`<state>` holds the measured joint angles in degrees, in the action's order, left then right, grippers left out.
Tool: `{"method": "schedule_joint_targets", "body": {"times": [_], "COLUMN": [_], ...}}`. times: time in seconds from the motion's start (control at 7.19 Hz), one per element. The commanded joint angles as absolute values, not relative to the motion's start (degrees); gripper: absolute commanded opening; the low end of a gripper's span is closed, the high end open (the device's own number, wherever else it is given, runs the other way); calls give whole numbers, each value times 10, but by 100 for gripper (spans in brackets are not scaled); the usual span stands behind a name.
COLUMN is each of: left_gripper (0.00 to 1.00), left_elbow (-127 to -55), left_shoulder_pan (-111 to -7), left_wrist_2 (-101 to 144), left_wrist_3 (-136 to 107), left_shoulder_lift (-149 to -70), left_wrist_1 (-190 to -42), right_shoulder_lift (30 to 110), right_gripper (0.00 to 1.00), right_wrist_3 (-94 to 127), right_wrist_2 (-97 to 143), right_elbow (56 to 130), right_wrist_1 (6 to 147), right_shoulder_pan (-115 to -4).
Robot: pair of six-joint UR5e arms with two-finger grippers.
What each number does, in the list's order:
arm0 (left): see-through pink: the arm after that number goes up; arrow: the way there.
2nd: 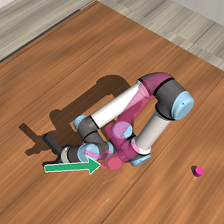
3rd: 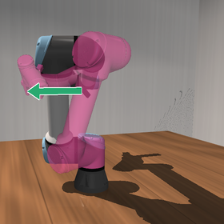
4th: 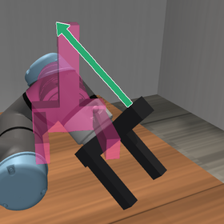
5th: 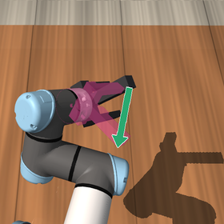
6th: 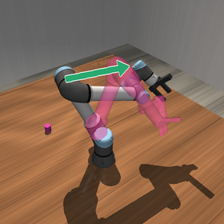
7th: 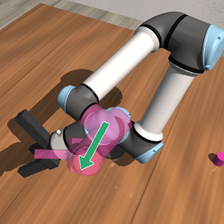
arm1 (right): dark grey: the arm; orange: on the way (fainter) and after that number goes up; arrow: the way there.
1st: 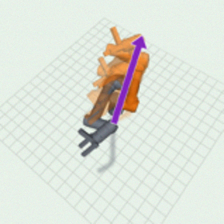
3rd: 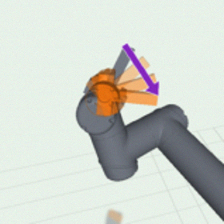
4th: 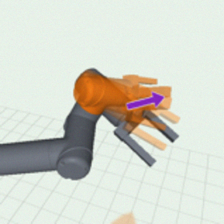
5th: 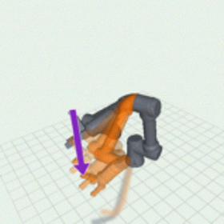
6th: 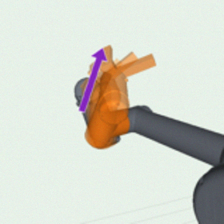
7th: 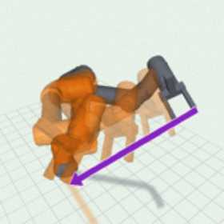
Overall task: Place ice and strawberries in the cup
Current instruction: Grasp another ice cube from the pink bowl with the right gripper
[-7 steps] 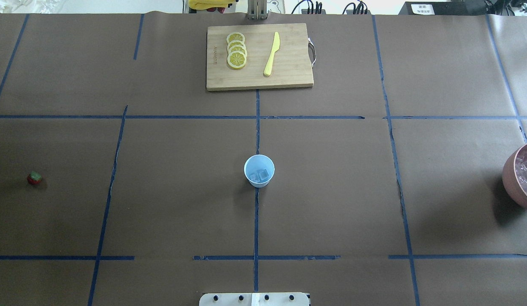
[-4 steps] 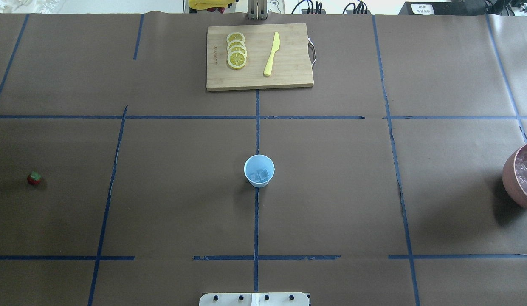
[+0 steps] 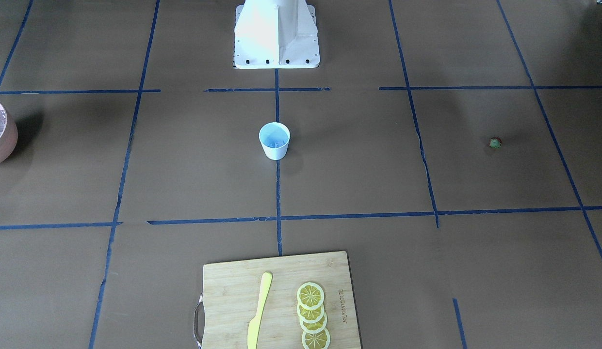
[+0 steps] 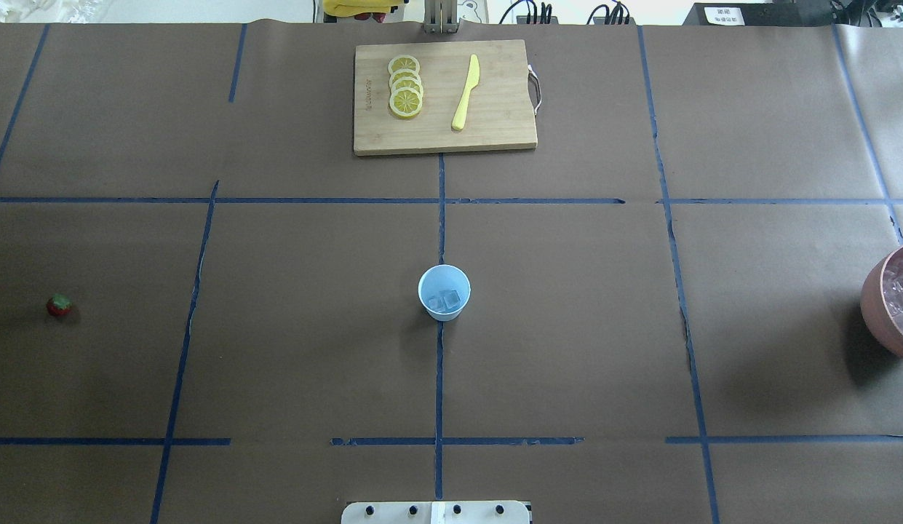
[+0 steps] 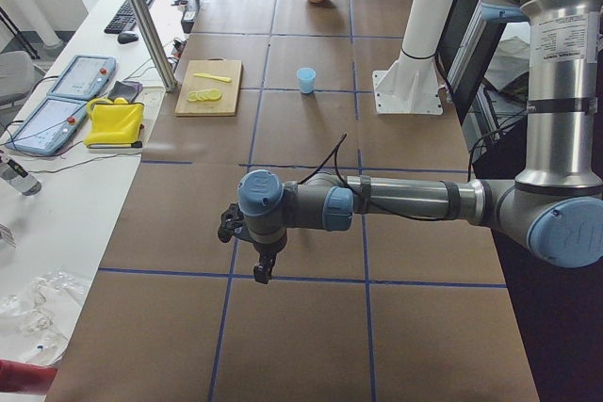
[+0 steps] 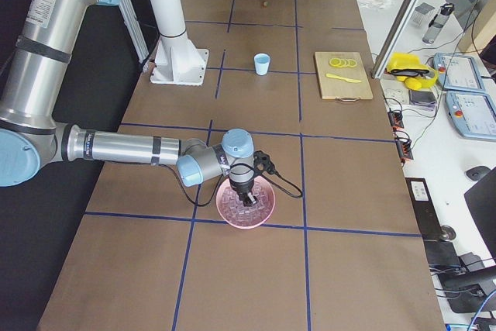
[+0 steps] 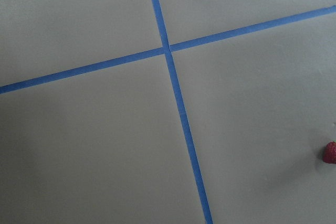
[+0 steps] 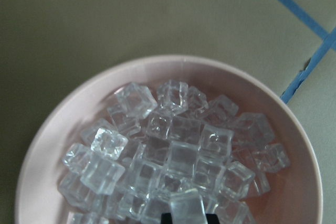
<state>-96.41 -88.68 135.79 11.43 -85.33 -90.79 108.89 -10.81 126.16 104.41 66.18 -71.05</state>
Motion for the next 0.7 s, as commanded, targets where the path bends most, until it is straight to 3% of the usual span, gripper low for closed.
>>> {"method": "schedule_joint_targets", "body": {"times": [0.0, 0.28, 0.56], "left_gripper": [100, 100, 100], "left_elbow": [-964, -963, -964], "left_shoulder_pan": [-886, -885, -882], "left_wrist_2": [1358, 1358, 1358], "left_wrist_3": [114, 114, 114], "left_shoulder_lift": [-853, -853, -854], "left_wrist_1": [-908, -908, -908], "right_shoulder_lift": [1029, 950, 865], "right_gripper": [3, 0, 0], "right_wrist_3": [-67, 91, 221], "right_wrist_2": [1262, 1271, 1276], "right_elbow": [1121, 1129, 1129], "right_wrist_1": [809, 839, 864], "right_shoulder_pan": [-717, -713, -636]}}
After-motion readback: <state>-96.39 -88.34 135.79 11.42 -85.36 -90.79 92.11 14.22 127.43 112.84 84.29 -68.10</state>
